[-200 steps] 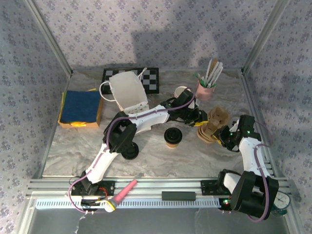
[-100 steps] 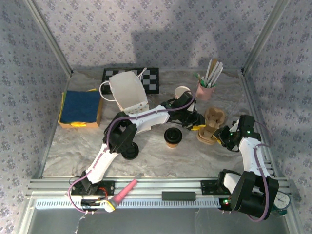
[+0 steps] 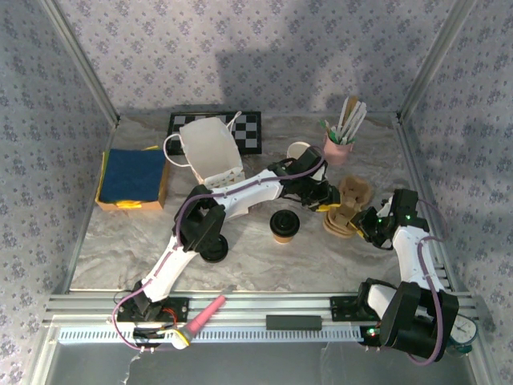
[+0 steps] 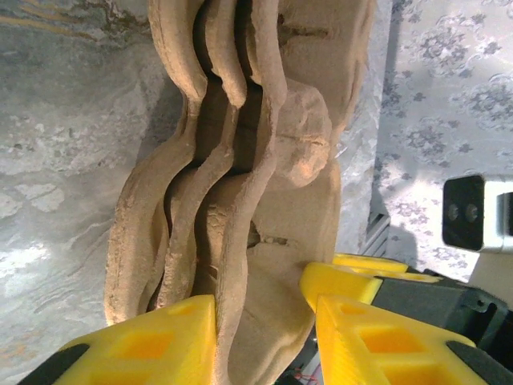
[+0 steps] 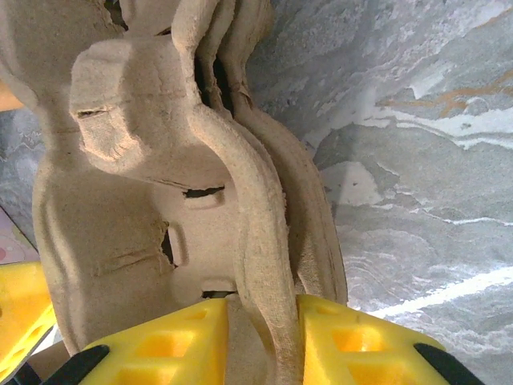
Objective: Pack the takeout coffee
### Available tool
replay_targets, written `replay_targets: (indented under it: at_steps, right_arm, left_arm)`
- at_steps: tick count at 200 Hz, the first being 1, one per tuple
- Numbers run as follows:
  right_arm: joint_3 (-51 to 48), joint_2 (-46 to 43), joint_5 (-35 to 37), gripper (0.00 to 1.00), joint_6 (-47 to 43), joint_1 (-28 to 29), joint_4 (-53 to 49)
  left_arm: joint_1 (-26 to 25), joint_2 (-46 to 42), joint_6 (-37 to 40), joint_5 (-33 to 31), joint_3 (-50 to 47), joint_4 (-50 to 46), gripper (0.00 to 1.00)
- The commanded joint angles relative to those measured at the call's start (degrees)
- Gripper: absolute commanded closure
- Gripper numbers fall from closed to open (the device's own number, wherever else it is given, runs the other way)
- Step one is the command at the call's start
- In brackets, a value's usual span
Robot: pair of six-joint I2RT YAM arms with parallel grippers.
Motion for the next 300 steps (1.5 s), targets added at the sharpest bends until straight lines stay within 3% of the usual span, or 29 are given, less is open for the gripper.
replay_targets:
  at_steps: [1,95,204,300]
  right_arm:
    - [-0.55,-0.46,-1.21,0.73,-0.34,0.60,0.17]
    - [-0.88,0.11,0.52,0.76,-0.68,0.60,-0.55]
    - [-0.91,0.81,0.17,0.75,-0.51,0.69,0.20]
    - [-1.00,0.90,0.59,0.76,-0.60,0.78,-0.02]
  left_arm:
    - [-1.09,0.14,4.06,-1.94,1.59,-4.62,0.62]
    - [-0.26,-0.89,6.57,-6.35,1.46,-8.23,0.58]
    - [-1.50,2.24,6.77,-3.28,4.41,-8.81,0.61]
    - [-0.55,-1.38,6.08,-8.03,1.05,-7.48,0.60]
